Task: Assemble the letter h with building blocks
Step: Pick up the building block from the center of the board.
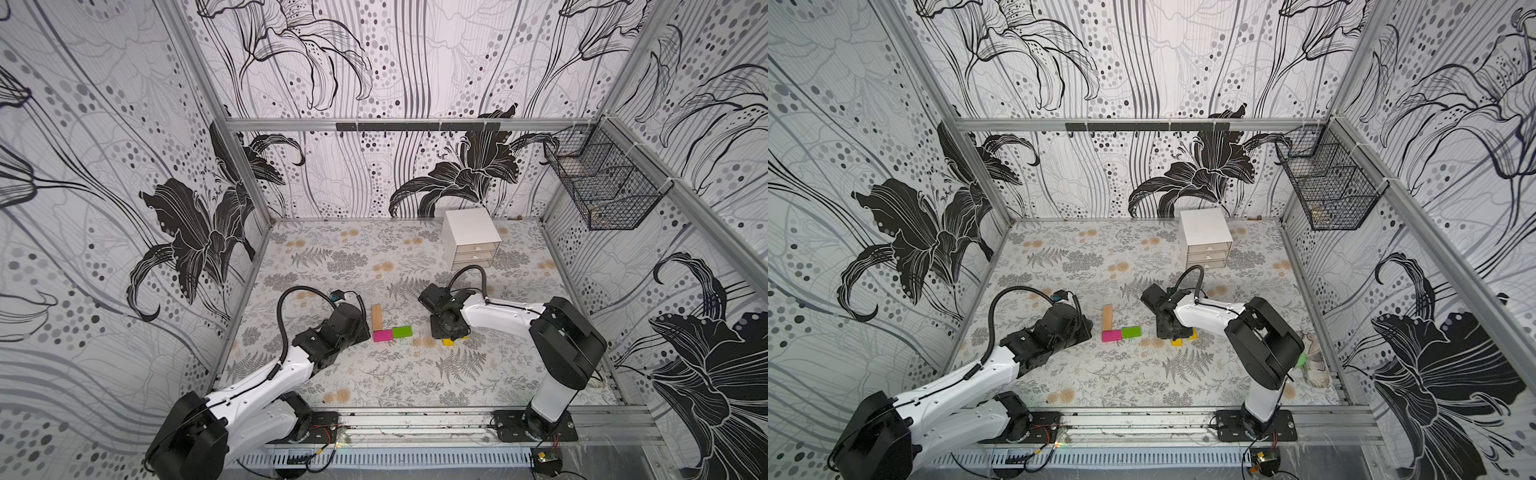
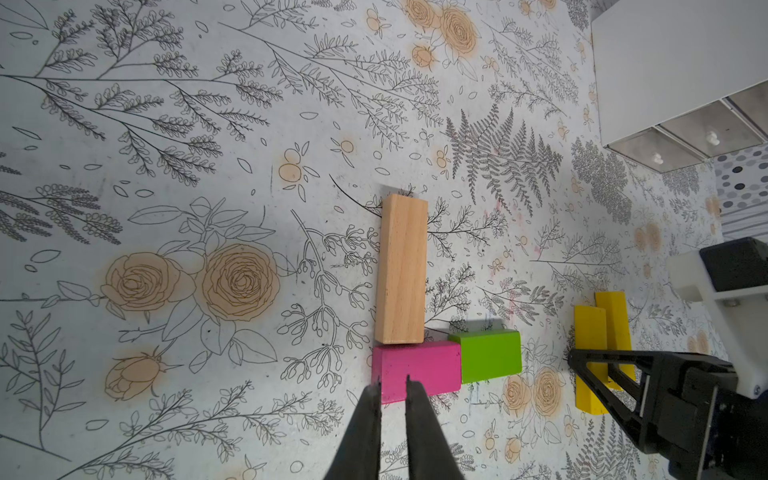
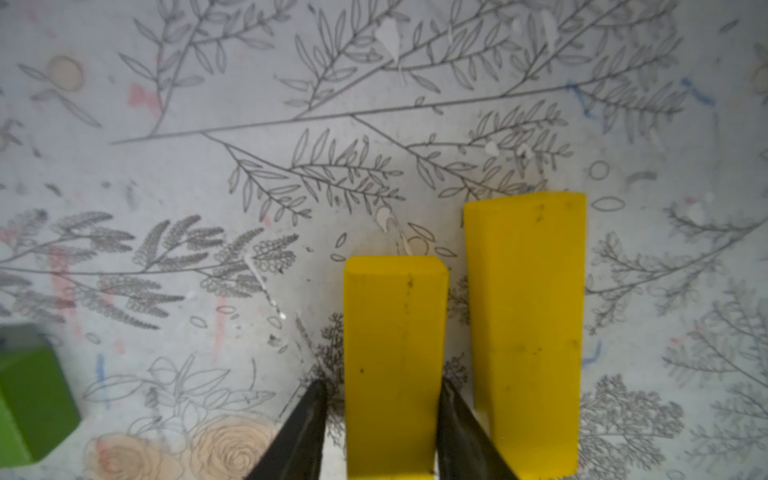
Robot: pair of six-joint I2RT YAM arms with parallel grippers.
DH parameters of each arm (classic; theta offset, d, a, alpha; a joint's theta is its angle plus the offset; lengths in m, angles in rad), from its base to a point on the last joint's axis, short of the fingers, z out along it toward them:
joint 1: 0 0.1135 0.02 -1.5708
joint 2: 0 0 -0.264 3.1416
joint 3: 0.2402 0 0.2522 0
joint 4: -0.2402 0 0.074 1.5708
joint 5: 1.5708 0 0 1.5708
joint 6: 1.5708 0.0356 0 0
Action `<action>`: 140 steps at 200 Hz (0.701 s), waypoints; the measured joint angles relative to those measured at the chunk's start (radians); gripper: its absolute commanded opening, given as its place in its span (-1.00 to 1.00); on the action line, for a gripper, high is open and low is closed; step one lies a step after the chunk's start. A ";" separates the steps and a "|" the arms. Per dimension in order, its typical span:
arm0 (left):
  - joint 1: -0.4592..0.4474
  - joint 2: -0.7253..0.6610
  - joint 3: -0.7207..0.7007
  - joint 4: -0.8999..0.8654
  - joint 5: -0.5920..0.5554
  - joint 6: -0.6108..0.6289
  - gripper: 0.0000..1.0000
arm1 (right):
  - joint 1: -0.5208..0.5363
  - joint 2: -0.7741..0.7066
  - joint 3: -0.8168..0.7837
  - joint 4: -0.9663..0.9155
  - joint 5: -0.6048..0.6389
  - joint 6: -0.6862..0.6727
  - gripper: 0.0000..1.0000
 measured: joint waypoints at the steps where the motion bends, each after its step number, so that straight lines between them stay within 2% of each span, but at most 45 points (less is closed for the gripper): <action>1: 0.000 0.000 0.000 0.000 0.001 0.000 -0.68 | 0.000 0.000 0.000 0.000 0.000 -0.001 -0.25; 40: -0.001 0.026 -0.032 0.053 0.085 0.000 -0.80 | 0.001 0.002 0.002 0.006 0.000 0.009 -0.46; 90: -0.082 0.093 -0.108 0.130 0.195 -0.024 -0.83 | 0.001 -0.002 0.002 0.006 0.000 0.016 -0.48; 140: -0.150 0.175 -0.107 0.166 0.195 -0.055 -0.83 | 0.010 -0.034 0.002 -0.002 0.000 0.019 -0.48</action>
